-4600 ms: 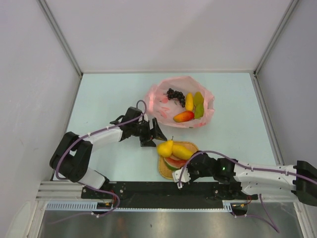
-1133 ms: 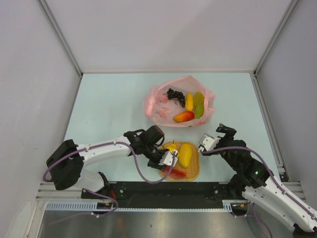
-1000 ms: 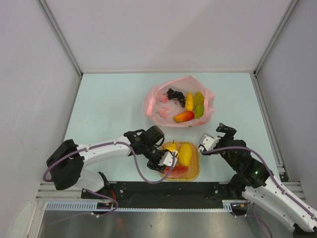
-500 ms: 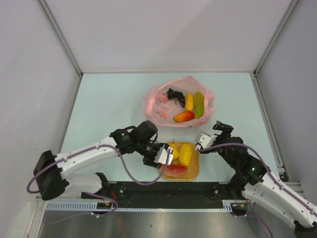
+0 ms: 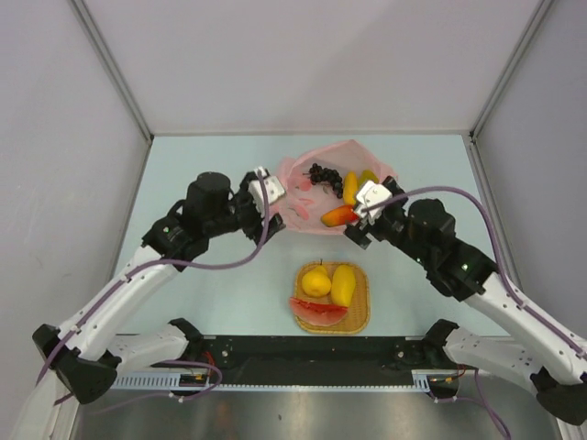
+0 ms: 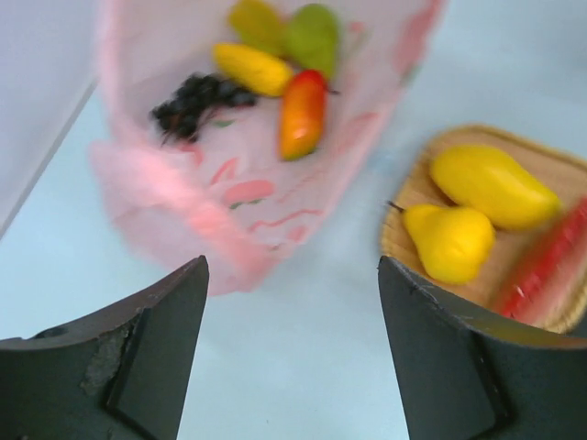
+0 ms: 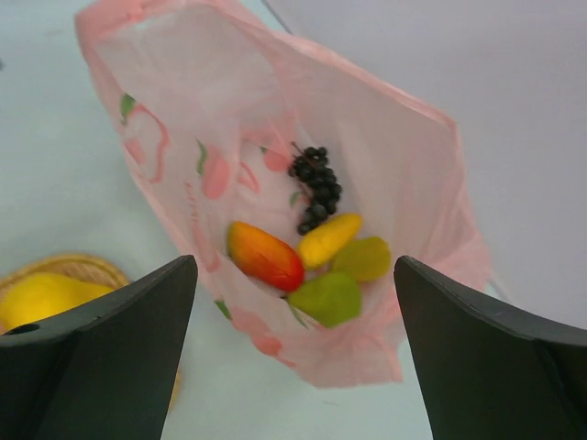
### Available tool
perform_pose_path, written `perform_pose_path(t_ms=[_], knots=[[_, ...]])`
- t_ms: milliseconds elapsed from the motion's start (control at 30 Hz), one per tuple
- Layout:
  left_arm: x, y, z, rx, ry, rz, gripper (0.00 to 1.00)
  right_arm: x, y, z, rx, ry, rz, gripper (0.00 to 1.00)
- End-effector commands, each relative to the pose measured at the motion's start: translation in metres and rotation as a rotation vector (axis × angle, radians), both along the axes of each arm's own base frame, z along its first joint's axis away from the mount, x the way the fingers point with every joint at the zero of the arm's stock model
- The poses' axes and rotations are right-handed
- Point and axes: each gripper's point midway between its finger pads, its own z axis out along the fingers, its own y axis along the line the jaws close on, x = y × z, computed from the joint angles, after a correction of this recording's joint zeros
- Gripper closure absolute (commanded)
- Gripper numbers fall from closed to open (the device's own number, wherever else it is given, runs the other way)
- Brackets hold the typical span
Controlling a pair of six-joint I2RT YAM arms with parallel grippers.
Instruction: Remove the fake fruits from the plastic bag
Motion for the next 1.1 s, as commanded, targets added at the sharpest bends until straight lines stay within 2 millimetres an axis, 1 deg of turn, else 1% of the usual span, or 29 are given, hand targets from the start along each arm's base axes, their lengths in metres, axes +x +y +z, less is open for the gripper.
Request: perform_pose_path(t_ms=[0, 33, 67, 100, 133, 167, 233, 300, 333, 367, 400, 467, 500, 533, 567, 600, 633, 667, 700, 733, 767, 800, 833, 867, 900, 933, 1000, 1033, 1067], knots=[[0.054, 0.019, 0.043, -0.191, 0.042, 0.376, 0.21, 0.012, 0.042, -0.004, 0.115, 0.188, 0.024, 0.11], [0.062, 0.021, 0.039, -0.197, 0.075, 0.432, 0.21, 0.027, 0.05, -0.023, 0.077, 0.236, -0.006, 0.14], [0.07, 0.03, 0.043, -0.191, 0.074, 0.506, 0.21, 0.035, 0.056, -0.032, 0.061, 0.265, -0.014, 0.2], [0.073, 0.031, 0.042, -0.205, 0.104, 0.541, 0.21, 0.044, 0.059, -0.031, 0.059, 0.271, -0.02, 0.22], [0.077, 0.032, 0.034, -0.182, 0.131, 0.562, 0.2, 0.054, 0.067, -0.051, 0.025, 0.31, -0.024, 0.24], [0.08, 0.031, 0.029, -0.174, 0.144, 0.569, 0.2, 0.064, 0.07, -0.052, 0.036, 0.298, -0.038, 0.25], [0.084, 0.027, 0.017, -0.145, 0.161, 0.565, 0.2, 0.086, 0.064, -0.06, 0.043, 0.294, -0.1, 0.25], [0.093, 0.02, -0.003, -0.114, 0.2, 0.574, 0.2, 0.109, 0.063, -0.068, 0.073, 0.29, -0.154, 0.25], [0.096, 0.014, -0.007, -0.112, 0.211, 0.56, 0.22, 0.12, 0.055, -0.07, 0.084, 0.286, -0.185, 0.25], [0.098, 0.009, -0.011, -0.111, 0.225, 0.543, 0.25, 0.129, 0.055, -0.076, 0.085, 0.289, -0.196, 0.25], [0.101, -0.001, -0.023, -0.099, 0.259, 0.512, 0.25, 0.134, 0.052, -0.079, 0.083, 0.289, -0.21, 0.25], [0.105, -0.011, -0.027, -0.102, 0.277, 0.483, 0.3, 0.143, 0.045, -0.089, 0.075, 0.307, -0.245, 0.24], [0.108, -0.017, -0.036, -0.089, 0.298, 0.472, 0.35, 0.146, 0.045, -0.101, 0.063, 0.337, -0.259, 0.24], [0.111, -0.019, -0.04, -0.083, 0.302, 0.466, 0.44, 0.147, 0.042, -0.109, 0.057, 0.361, -0.274, 0.23], [0.112, -0.021, -0.042, -0.078, 0.306, 0.458, 0.78, 0.15, 0.039, -0.116, 0.047, 0.378, -0.289, 0.21], [0.114, -0.025, -0.048, -0.063, 0.322, 0.436, 0.98, 0.152, 0.039, -0.132, 0.018, 0.411, -0.296, 0.21], [0.109, -0.031, -0.04, -0.082, 0.344, 0.389, 1.0, 0.15, 0.035, -0.142, -0.023, 0.439, -0.298, 0.21], [0.105, -0.037, -0.034, -0.107, 0.363, 0.347, 1.0, 0.16, 0.025, -0.141, -0.017, 0.446, -0.33, 0.22], [0.101, -0.04, -0.026, -0.138, 0.373, 0.317, 1.0, 0.167, 0.015, -0.149, -0.017, 0.478, -0.362, 0.23], [0.091, -0.045, -0.008, -0.186, 0.364, 0.259, 1.0, 0.17, 0.004, -0.155, -0.011, 0.524, -0.397, 0.24], [0.086, -0.047, 0.003, -0.213, 0.351, 0.231, 1.0, 0.174, -0.006, -0.157, -0.009, 0.549, -0.427, 0.26], [0.079, -0.05, 0.014, -0.255, 0.368, 0.213, 1.0, 0.191, -0.028, -0.15, 0.006, 0.547, -0.499, 0.26], [0.068, -0.051, 0.033, -0.308, 0.336, 0.163, 1.0, 0.188, -0.041, -0.156, -0.019, 0.593, -0.536, 0.26], [0.053, -0.057, 0.042, -0.345, 0.343, 0.081, 1.0, 0.189, -0.049, -0.156, -0.028, 0.61, -0.544, 0.26], [0.043, -0.061, 0.046, -0.38, 0.349, 0.035, 1.0, 0.189, -0.055, -0.156, -0.035, 0.627, -0.535, 0.26], [0.036, -0.062, 0.053, -0.434, 0.298, 0.001, 1.0, 0.18, -0.062, -0.166, -0.084, 0.664, -0.538, 0.26], [0.046, -0.061, 0.052, -0.47, 0.264, 0.049, 1.0, 0.172, -0.067, -0.175, -0.124, 0.699, -0.531, 0.28], [0.054, -0.061, 0.056, -0.474, 0.225, 0.06, 1.0, 0.169, -0.069, -0.178, -0.125, 0.715, -0.533, 0.28], [0.066, -0.066, 0.043, -0.429, 0.225, 0.061, 1.0, 0.169, -0.069, -0.177, -0.112, 0.714, -0.535, 0.27]])
